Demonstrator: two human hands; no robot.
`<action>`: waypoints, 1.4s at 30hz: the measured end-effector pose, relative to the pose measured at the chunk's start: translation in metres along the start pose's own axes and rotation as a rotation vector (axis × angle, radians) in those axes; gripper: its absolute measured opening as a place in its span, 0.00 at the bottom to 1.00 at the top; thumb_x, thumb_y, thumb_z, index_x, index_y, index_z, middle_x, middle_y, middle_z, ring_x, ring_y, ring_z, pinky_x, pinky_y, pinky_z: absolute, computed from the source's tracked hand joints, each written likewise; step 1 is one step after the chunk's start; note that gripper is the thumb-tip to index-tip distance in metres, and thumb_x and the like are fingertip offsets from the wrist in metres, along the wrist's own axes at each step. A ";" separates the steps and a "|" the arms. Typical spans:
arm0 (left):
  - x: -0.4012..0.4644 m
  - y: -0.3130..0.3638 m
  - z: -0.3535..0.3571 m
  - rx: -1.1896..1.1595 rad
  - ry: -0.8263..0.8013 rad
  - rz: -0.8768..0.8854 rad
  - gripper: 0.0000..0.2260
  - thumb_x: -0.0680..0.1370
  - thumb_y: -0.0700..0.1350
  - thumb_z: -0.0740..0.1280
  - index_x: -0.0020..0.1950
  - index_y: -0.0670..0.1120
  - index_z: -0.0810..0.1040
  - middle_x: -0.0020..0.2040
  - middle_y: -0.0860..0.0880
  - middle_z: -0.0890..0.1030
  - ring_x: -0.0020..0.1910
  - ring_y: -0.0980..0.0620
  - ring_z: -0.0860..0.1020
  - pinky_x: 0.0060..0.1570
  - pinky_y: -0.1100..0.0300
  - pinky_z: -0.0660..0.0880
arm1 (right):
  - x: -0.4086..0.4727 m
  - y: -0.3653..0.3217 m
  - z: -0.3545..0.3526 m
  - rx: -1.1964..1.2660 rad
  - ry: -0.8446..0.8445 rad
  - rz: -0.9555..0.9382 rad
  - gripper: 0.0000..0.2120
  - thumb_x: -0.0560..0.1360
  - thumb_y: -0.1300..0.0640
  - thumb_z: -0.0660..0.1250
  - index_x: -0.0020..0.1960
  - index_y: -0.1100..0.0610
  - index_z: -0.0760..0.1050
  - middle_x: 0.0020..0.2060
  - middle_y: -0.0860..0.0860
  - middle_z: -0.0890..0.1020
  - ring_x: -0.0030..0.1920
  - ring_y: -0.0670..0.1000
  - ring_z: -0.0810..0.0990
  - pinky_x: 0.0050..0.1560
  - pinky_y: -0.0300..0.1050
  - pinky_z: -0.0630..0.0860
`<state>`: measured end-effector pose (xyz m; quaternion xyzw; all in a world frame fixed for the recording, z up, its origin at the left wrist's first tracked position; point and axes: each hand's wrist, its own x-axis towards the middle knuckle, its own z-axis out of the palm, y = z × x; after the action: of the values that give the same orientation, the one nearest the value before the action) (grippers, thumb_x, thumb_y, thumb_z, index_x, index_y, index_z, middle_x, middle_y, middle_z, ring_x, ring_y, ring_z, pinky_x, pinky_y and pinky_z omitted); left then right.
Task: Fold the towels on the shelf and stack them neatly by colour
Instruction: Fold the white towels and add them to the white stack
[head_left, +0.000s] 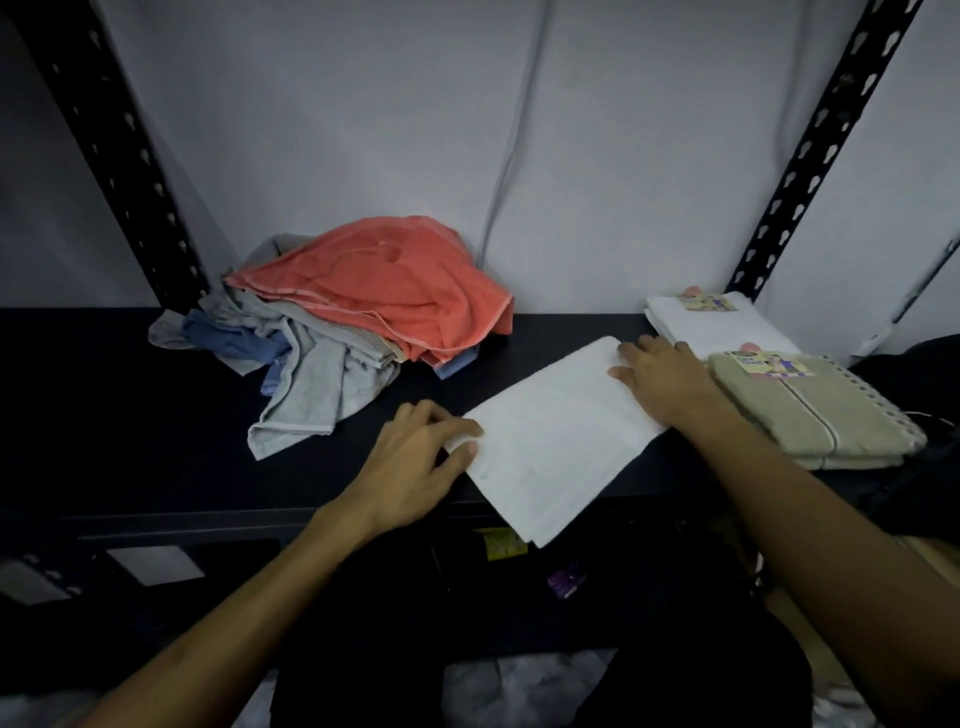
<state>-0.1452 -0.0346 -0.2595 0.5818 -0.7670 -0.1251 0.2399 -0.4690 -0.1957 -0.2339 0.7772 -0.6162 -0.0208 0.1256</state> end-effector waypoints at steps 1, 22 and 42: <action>0.002 0.000 0.000 -0.039 0.008 -0.008 0.14 0.82 0.55 0.64 0.67 0.59 0.78 0.54 0.57 0.72 0.56 0.54 0.69 0.61 0.53 0.68 | -0.001 -0.001 -0.003 0.075 -0.030 0.004 0.23 0.84 0.44 0.54 0.74 0.55 0.67 0.66 0.56 0.74 0.66 0.57 0.71 0.64 0.54 0.65; -0.015 0.033 0.020 0.013 -0.012 0.557 0.13 0.76 0.60 0.71 0.57 0.58 0.84 0.66 0.58 0.77 0.65 0.55 0.73 0.67 0.53 0.65 | -0.213 -0.110 0.008 0.436 0.562 -0.389 0.04 0.80 0.59 0.69 0.51 0.59 0.80 0.52 0.53 0.79 0.50 0.54 0.77 0.48 0.46 0.70; -0.023 0.071 0.021 -0.621 0.000 0.273 0.11 0.74 0.49 0.77 0.56 0.50 0.87 0.51 0.61 0.86 0.55 0.61 0.83 0.58 0.58 0.78 | -0.215 -0.119 -0.012 1.125 0.658 -0.123 0.12 0.77 0.67 0.69 0.60 0.61 0.79 0.49 0.50 0.81 0.51 0.49 0.80 0.54 0.42 0.77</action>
<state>-0.2106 0.0061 -0.2493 0.3731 -0.7631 -0.3193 0.4202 -0.4045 0.0380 -0.2747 0.7241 -0.4168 0.5363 -0.1196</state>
